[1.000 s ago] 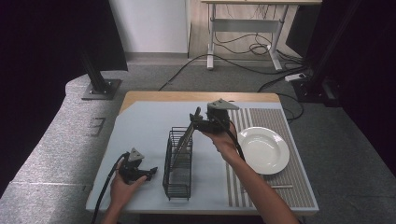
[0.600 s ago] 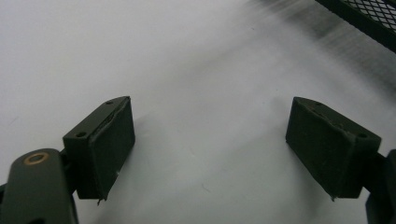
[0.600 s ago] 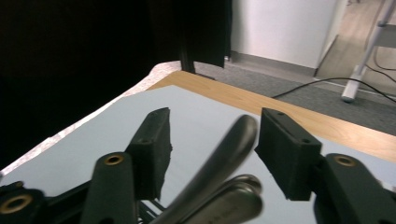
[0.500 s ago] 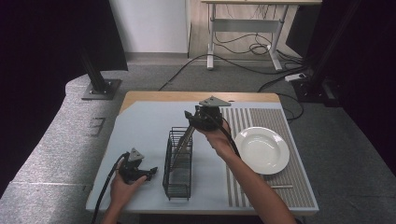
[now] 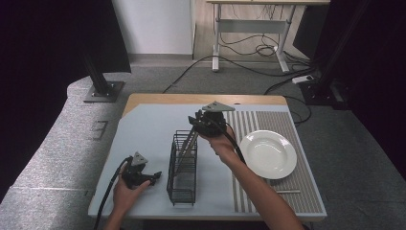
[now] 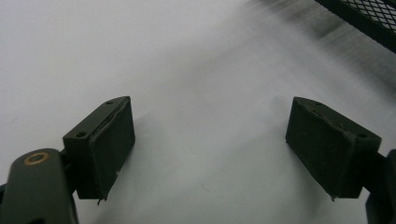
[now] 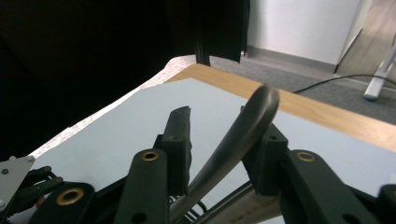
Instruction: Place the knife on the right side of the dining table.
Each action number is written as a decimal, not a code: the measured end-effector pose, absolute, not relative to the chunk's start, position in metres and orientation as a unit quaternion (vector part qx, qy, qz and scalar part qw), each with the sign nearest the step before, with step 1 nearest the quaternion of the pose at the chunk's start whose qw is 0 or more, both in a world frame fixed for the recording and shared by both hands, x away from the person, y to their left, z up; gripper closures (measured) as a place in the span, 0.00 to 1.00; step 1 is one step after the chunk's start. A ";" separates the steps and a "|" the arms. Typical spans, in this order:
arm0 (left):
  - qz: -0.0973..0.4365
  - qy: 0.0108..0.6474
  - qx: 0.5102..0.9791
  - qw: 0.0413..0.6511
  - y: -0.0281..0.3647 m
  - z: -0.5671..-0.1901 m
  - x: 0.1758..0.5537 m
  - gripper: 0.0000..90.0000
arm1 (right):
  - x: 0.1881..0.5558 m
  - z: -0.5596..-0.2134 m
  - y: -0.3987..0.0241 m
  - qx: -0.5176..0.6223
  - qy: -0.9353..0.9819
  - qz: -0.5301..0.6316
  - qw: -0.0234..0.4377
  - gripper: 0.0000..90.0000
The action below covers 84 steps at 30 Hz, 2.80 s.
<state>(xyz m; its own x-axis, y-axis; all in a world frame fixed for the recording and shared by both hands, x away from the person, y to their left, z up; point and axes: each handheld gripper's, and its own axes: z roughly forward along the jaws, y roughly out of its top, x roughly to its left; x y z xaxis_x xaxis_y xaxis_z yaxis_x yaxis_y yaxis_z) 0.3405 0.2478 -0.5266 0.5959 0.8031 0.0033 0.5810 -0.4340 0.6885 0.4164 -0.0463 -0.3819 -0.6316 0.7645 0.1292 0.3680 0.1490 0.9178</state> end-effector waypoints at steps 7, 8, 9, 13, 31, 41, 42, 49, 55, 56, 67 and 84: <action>0.168 0.418 0.829 0.332 0.248 -0.527 0.341 0.17 | 0.417 -0.397 -0.034 0.377 0.753 0.507 0.184 0.81; 0.168 0.418 0.829 0.332 0.248 -0.527 0.341 0.17 | 0.417 -0.398 -0.033 0.377 0.752 0.509 0.182 0.81; 0.168 0.418 0.829 0.332 0.248 -0.527 0.341 0.17 | 0.417 -0.399 -0.033 0.376 0.751 0.512 0.180 0.82; 0.168 0.418 0.829 0.331 0.248 -0.527 0.341 0.17 | 0.417 -0.399 -0.035 0.380 0.741 0.529 0.159 0.85; 0.167 0.417 0.829 0.332 0.248 -0.527 0.341 0.17 | 0.384 -0.360 -0.052 0.325 0.700 0.615 0.163 0.93; 0.168 0.417 0.830 0.331 0.248 -0.527 0.341 0.17 | 0.373 -0.313 -0.109 0.344 0.633 0.660 0.211 0.93; 0.168 0.417 0.830 0.331 0.248 -0.527 0.341 0.17 | 0.372 -0.310 -0.115 0.347 0.627 0.664 0.213 0.92; 0.167 0.417 0.830 0.331 0.248 -0.527 0.341 0.17 | 0.369 -0.296 -0.150 0.361 0.589 0.685 0.230 0.93; 0.168 0.417 0.829 0.331 0.248 -0.527 0.341 0.17 | 0.375 -0.301 -0.172 0.383 0.582 0.671 0.254 0.93; 0.168 0.417 0.829 0.331 0.248 -0.527 0.341 0.17 | 0.377 -0.305 -0.175 0.388 0.582 0.667 0.256 0.92; 0.168 0.418 0.829 0.331 0.248 -0.527 0.341 0.17 | 0.424 -0.362 -0.196 0.458 0.587 0.616 0.256 0.92; 0.167 0.417 0.830 0.331 0.248 -0.527 0.341 0.17 | 0.469 -0.405 -0.202 0.493 0.594 0.575 0.270 0.92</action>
